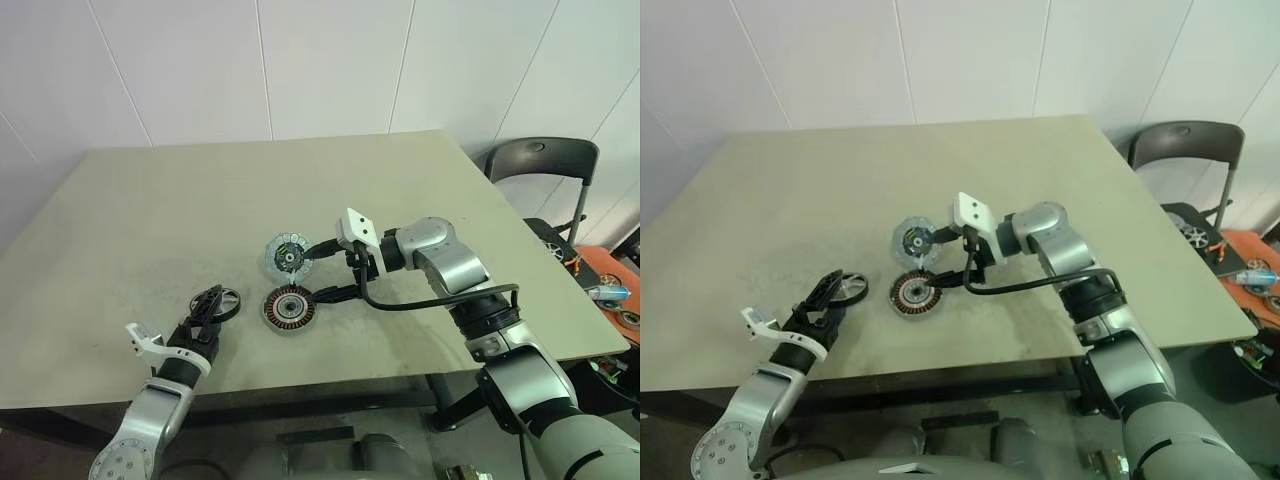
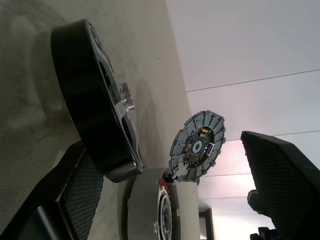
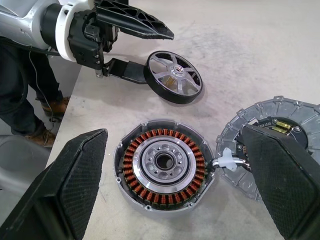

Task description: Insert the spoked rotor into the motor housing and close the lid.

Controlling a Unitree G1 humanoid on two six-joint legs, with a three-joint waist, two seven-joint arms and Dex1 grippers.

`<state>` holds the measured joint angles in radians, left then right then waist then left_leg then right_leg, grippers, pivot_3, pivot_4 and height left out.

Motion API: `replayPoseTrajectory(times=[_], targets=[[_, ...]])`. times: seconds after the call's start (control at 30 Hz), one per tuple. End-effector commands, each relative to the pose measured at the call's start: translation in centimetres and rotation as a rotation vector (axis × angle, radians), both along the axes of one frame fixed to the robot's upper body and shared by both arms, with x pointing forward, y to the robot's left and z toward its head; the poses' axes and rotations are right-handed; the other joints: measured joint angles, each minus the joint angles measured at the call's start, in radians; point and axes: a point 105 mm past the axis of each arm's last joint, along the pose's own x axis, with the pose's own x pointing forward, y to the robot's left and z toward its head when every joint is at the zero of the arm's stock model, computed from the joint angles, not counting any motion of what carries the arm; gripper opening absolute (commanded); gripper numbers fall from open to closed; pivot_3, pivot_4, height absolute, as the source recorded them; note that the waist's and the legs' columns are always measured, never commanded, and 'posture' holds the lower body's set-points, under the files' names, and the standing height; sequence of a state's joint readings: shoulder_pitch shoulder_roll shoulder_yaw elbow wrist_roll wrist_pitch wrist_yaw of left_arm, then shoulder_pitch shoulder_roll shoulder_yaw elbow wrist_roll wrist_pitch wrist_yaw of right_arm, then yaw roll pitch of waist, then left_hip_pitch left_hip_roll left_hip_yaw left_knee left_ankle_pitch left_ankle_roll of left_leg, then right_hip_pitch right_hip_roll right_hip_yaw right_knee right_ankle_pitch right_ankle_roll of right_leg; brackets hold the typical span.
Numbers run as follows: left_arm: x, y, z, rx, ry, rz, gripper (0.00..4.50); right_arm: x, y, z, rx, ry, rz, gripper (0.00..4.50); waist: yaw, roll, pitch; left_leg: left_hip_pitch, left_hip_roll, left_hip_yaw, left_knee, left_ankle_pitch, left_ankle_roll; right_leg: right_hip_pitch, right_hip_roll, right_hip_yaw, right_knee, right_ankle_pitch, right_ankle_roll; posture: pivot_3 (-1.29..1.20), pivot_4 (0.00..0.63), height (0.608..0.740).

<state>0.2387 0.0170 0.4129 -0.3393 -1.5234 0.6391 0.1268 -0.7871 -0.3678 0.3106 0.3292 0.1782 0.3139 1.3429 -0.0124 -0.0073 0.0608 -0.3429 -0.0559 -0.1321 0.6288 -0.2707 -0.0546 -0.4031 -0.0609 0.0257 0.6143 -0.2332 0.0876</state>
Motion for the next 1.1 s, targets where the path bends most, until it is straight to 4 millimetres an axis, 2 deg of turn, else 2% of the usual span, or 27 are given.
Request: replayPoseTrajectory(times=[0.03, 0.17, 0.37, 0.67, 0.97, 1.1], targets=[[0.4, -0.4, 1.2, -0.012, -0.013, -0.016, 4.44, 0.0, 0.4, 1.2, 0.018, -0.046, 0.021, 4.50, 0.000, 0.000, 0.000, 0.000, 0.000, 0.000, 0.000, 0.000, 0.000, 0.000, 0.000, 0.000, 0.000, 0.000, 0.000, 0.00, 0.000, 0.740], [0.2, -0.1, 0.0, 0.004, 0.057, -0.021, 4.44, 0.0, 0.2, 1.2, 0.016, -0.047, 0.014, 4.50, 0.000, 0.000, 0.000, 0.000, 0.000, 0.000, 0.000, 0.000, 0.000, 0.000, 0.000, 0.000, 0.000, 0.000, 0.000, 0.00, 0.000, 0.740], [-0.6, 1.2, -0.4, -0.010, 0.063, 0.002, 4.44, 0.1, 0.0, 1.2, 0.013, -0.048, 0.008, 4.50, -0.001, 0.000, 0.000, 0.000, 0.000, 0.000, -0.001, 0.000, 0.000, 0.000, 0.000, 0.000, 0.000, 0.000, 0.000, 0.00, 0.000, 0.740], [-2.3, 2.6, -3.5, -0.052, 0.107, 0.040, 4.44, 0.1, 0.3, 1.2, 0.016, -0.049, 0.015, 4.50, -0.007, 0.003, -0.001, 0.000, 0.000, 0.002, -0.001, -0.001, 0.001, -0.001, 0.000, 0.001, -0.001, 0.000, 0.000, 0.00, 0.000, 0.740], [-1.8, 4.5, -4.3, -0.137, 0.068, 0.082, 4.44, 0.1, 0.2, 1.2, 0.015, -0.049, 0.011, 4.50, -0.007, 0.009, -0.003, 0.002, 0.000, 0.002, -0.002, -0.001, 0.001, 0.000, 0.000, 0.001, -0.001, 0.000, 0.000, 0.00, 0.000, 0.740], [-1.9, 4.6, -4.9, -0.176, 0.079, 0.057, 4.44, 0.1, 0.2, 1.1, 0.015, -0.048, 0.010, 4.50, -0.008, 0.011, -0.004, 0.002, 0.000, 0.002, -0.002, -0.001, 0.001, 0.000, 0.000, 0.001, -0.001, 0.000, 0.000, 0.00, 0.000, 0.740]])
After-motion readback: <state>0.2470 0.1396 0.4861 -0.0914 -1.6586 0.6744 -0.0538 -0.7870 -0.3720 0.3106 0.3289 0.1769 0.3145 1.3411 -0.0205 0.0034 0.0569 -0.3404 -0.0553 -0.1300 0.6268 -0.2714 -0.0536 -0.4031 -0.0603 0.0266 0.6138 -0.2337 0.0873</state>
